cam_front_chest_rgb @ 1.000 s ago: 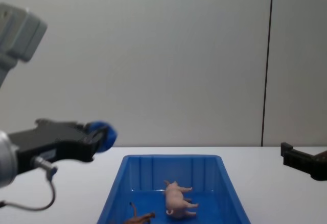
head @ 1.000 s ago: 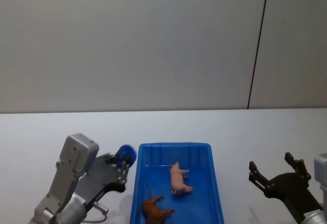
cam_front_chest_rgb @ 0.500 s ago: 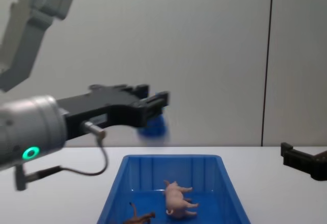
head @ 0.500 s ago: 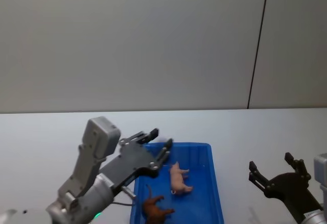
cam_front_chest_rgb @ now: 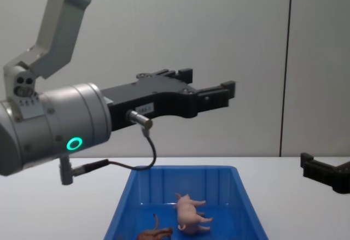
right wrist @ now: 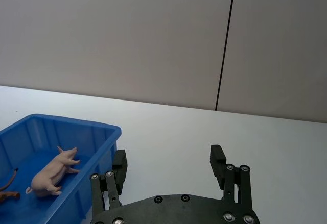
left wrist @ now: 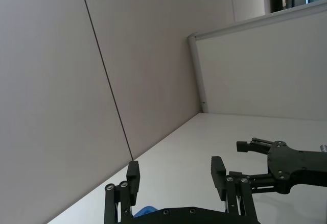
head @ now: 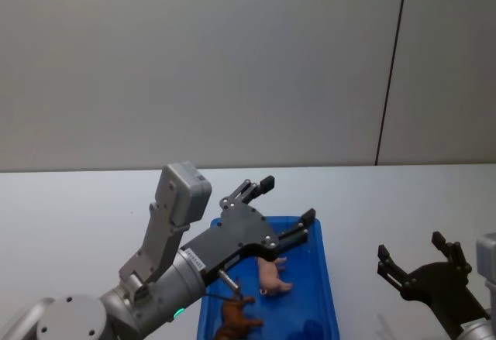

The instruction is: Pick up the two dolls from the table and place them into the box.

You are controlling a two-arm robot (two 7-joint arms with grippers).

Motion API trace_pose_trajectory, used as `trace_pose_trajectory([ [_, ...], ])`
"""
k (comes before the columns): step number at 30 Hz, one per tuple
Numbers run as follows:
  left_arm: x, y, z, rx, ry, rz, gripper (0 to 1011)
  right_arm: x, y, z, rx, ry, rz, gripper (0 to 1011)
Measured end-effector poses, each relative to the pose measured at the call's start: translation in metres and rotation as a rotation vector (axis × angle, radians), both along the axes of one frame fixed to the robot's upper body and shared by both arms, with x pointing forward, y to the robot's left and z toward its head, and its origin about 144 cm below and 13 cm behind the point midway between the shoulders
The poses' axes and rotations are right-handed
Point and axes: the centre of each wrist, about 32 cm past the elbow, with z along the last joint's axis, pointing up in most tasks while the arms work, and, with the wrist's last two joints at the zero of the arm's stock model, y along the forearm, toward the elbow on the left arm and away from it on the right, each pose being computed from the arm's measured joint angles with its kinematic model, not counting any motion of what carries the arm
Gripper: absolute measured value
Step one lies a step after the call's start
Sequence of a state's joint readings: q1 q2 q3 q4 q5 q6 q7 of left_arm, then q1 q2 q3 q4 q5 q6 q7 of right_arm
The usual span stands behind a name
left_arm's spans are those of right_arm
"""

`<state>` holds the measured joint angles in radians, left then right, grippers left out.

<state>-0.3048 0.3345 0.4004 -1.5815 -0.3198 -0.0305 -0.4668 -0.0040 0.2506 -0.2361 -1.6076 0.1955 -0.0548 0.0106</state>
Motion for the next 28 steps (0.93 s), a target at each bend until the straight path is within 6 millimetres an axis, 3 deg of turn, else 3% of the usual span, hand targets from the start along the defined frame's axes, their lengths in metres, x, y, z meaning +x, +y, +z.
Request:
trace_pose_trajectory([
  [6,0.0026,-0.0044,0.002,-0.007,-0.005,-0.024,1001,0.0,0.0,0.0,0.0,0.0,0.0,1001],
  [28,0.0059,-0.01,0.0045,-0.018,-0.01,-0.055,1001,0.0,0.0,0.0,0.0,0.0,0.0,1001],
])
